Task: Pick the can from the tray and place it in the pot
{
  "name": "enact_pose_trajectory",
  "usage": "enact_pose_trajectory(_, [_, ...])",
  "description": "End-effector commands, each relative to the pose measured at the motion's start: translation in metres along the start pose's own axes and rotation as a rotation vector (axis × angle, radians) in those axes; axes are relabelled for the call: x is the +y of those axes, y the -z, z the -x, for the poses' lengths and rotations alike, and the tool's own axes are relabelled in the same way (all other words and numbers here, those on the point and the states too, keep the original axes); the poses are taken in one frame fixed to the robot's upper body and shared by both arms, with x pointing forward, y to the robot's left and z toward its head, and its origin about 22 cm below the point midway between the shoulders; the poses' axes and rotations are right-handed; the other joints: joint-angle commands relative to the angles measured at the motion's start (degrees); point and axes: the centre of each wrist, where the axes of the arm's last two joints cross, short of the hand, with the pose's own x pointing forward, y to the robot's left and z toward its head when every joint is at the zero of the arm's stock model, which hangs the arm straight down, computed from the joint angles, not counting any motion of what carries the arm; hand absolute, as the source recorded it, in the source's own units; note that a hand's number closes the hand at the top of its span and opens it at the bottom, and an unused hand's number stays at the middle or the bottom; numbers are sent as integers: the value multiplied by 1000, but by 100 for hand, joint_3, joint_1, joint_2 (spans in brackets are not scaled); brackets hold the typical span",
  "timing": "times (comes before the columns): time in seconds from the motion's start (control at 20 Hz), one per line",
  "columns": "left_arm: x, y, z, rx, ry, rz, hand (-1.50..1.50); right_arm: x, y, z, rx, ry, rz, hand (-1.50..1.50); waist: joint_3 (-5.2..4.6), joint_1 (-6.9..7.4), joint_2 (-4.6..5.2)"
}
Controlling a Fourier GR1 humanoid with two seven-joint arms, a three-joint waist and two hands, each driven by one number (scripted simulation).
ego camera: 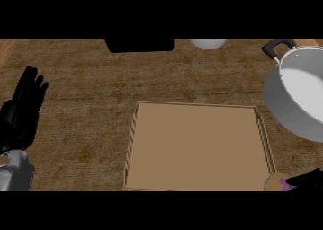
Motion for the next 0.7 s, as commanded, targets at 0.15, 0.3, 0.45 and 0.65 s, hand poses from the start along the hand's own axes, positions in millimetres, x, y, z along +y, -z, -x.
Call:
enact_pose_trajectory(0.15, [-11, 7, -9, -5, 22, 7, 0, -66, 7, 29, 76, 155, 115, 150, -1, 85, 15])
enact_pose_trajectory(0.3, [-16, -6, -4, 9, -1, 28, 0, -83, 17, 66, 107, 223, 171, 150, -1, 223, 19])
enact_pose_trajectory(0.45, [-27, 8, -11, -29, -7, 42, 0, -111, 44, 93, 135, 215, 169, 150, -6, 264, 42])
enact_pose_trajectory(0.65, [-20, 9, -18, -13, -14, 67, 0, -108, 70, 128, 184, 206, 165, 150, -5, 333, 45])
